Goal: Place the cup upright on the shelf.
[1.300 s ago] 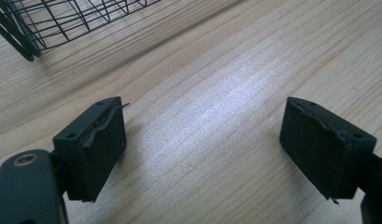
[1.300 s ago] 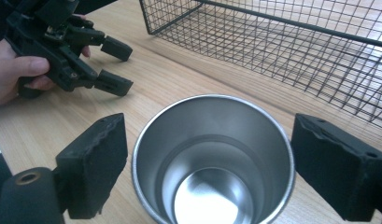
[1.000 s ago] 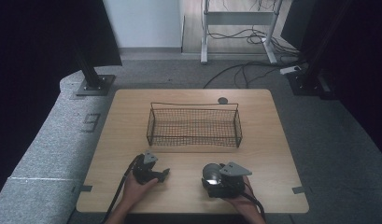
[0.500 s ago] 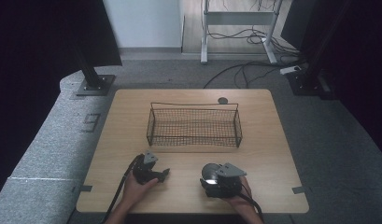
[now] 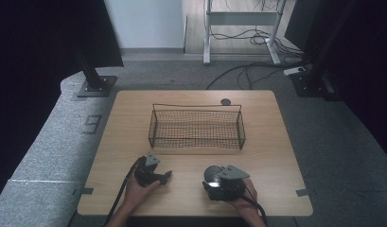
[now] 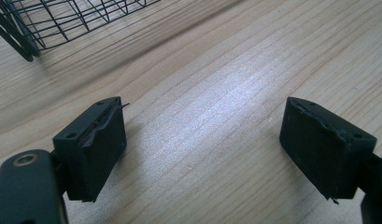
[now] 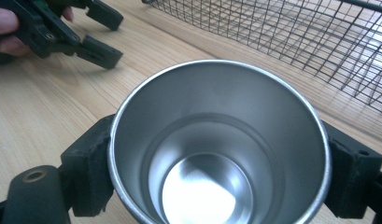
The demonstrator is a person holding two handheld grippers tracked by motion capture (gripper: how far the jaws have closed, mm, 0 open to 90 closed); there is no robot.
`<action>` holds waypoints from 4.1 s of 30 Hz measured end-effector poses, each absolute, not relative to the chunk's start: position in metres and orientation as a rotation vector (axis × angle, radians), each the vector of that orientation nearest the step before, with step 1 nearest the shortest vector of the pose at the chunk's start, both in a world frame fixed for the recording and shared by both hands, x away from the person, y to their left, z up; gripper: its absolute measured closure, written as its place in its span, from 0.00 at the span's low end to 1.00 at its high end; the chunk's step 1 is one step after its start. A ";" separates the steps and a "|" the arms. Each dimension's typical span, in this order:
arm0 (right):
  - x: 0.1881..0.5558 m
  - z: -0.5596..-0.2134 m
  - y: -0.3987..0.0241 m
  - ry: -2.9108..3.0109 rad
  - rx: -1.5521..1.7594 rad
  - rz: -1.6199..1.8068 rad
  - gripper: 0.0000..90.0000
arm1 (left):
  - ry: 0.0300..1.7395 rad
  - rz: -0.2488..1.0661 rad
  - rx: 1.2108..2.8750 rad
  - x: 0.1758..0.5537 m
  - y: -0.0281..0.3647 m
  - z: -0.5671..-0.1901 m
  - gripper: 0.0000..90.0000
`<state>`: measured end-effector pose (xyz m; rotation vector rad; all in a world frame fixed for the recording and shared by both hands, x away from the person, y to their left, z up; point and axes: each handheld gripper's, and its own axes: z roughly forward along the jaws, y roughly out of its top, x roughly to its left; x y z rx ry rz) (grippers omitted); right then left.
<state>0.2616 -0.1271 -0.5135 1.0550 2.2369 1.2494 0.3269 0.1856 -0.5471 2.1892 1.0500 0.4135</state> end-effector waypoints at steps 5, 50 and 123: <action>0.260 -0.508 -0.130 2.219 1.050 1.270 0.16 | 1.050 0.414 2.189 0.327 0.186 -0.547 0.16; 0.270 -0.457 -0.147 2.126 1.011 1.389 0.16 | 1.049 0.413 2.191 0.326 0.185 -0.547 0.16; 0.328 -0.393 -0.135 2.052 1.009 1.408 0.16 | 1.049 0.413 2.191 0.326 0.185 -0.547 0.16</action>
